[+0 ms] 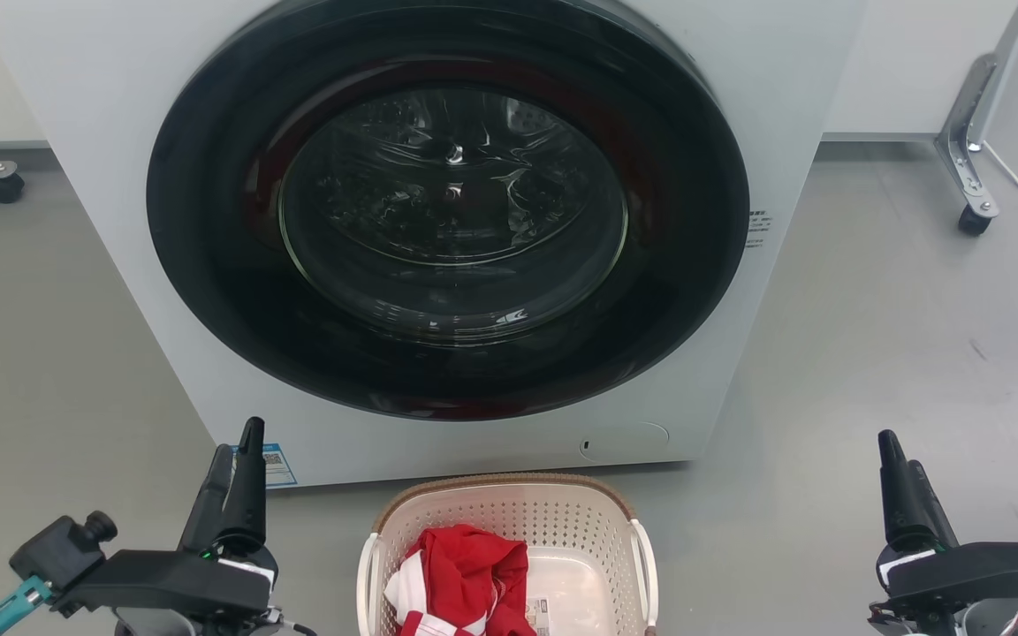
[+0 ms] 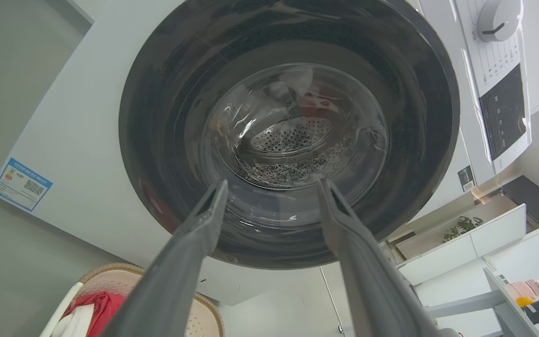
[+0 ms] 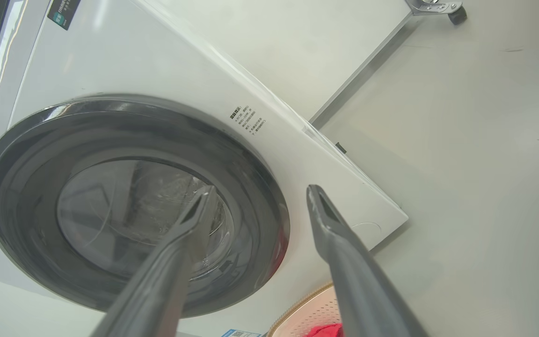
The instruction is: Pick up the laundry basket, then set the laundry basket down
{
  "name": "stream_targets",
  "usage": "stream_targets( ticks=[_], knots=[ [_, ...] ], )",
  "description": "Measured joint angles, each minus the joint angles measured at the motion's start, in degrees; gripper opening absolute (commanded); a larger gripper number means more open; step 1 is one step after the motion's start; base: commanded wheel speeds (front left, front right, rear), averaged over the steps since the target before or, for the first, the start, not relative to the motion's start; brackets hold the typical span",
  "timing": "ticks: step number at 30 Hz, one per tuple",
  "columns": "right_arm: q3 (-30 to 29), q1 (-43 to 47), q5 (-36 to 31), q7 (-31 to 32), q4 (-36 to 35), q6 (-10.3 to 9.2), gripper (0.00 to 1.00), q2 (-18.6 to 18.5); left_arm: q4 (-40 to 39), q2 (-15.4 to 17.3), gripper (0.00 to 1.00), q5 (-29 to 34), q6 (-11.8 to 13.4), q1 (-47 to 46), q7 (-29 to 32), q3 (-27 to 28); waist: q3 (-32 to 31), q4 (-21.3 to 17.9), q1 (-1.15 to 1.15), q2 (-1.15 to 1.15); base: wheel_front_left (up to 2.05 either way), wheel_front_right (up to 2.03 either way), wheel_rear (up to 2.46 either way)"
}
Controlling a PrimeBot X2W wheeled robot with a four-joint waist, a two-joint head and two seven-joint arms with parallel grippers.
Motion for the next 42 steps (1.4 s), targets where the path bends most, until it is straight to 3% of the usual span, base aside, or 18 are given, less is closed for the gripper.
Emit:
stream_targets(
  ticks=[18,42],
  knots=[
    [5.9,0.0,-17.6,-3.5,-2.0,-2.91,1.0,-2.9,-3.1,2.7,1.0,17.7,4.1,0.1,-3.4,-6.1,0.0,0.0,0.0,0.0,0.0,0.0,0.0],
    [11.0,0.4,-38.8,-8.9,-2.3,-7.22,1.0,-4.7,-4.4,3.3,1.0,35.1,9.1,2.5,-8.7,-10.3,0.2,0.2,0.0,0.0,0.0,0.0,0.0]
  ],
)
